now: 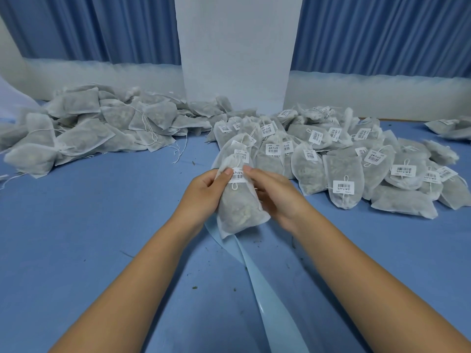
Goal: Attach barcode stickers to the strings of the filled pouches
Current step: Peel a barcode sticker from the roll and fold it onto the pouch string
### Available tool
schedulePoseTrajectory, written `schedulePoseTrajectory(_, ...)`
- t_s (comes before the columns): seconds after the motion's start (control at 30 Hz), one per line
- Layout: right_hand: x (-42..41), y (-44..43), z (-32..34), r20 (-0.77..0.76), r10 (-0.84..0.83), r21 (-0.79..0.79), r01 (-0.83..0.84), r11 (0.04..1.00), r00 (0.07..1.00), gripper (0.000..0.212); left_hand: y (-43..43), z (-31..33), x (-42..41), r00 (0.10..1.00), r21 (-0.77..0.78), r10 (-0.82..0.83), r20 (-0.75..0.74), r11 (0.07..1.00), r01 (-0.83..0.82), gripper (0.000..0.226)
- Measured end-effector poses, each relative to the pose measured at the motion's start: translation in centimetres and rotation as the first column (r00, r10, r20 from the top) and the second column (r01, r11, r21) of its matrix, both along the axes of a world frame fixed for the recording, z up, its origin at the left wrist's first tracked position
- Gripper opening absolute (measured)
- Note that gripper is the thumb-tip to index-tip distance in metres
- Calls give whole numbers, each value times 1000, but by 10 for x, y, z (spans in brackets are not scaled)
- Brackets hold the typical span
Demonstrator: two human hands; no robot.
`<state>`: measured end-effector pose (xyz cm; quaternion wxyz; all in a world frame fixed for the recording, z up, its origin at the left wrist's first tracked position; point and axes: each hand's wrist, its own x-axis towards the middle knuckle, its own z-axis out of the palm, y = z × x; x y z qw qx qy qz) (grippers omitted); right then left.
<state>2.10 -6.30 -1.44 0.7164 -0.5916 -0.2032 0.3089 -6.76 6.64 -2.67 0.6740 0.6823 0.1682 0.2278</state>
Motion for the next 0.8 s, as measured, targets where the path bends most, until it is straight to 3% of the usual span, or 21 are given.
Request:
schedulePoseTrajectory(0.07,0,0,-1,112,0,-39,5,999,994,19,-1,-1,1,1000,48,28,2,998,-28,31)
schedulePoseTrajectory(0.17,1,-1,-4,68,-23,10,22,1000,997,11,-1,-1,2,1000,50,-9,-18,999,10,34)
schedulePoseTrajectory(0.27,2,-4,-2,55,-2,-17,2,1000,998,20,1,-2,2,1000,49,8,-17,999,-8,25)
schedulePoseTrajectory(0.4,1,-6,2,231,77,-202,-30,979,970,36,3,-7,6,991,82,137,-15,987,-135,26)
schedulePoseTrajectory(0.47,2,-10,5,322,105,-185,-46,982,941,45,3,-7,8,988,101,151,-10,984,-149,28)
schedulePoseTrajectory(0.53,8,-16,5,485,-5,-136,81,987,874,39,2,-7,10,991,68,135,10,988,-135,25)
schedulePoseTrajectory(0.63,30,-29,2,670,-191,-170,399,901,717,21,3,-8,8,990,76,140,16,987,-141,14)
schedulePoseTrajectory(0.73,46,-40,-6,665,-216,-285,509,812,715,20,2,-8,5,994,154,108,-3,982,-106,15)
schedulePoseTrajectory(0.8,51,-43,-13,638,-75,-424,430,797,767,36,-3,-8,5,997,221,76,-15,973,-71,20)
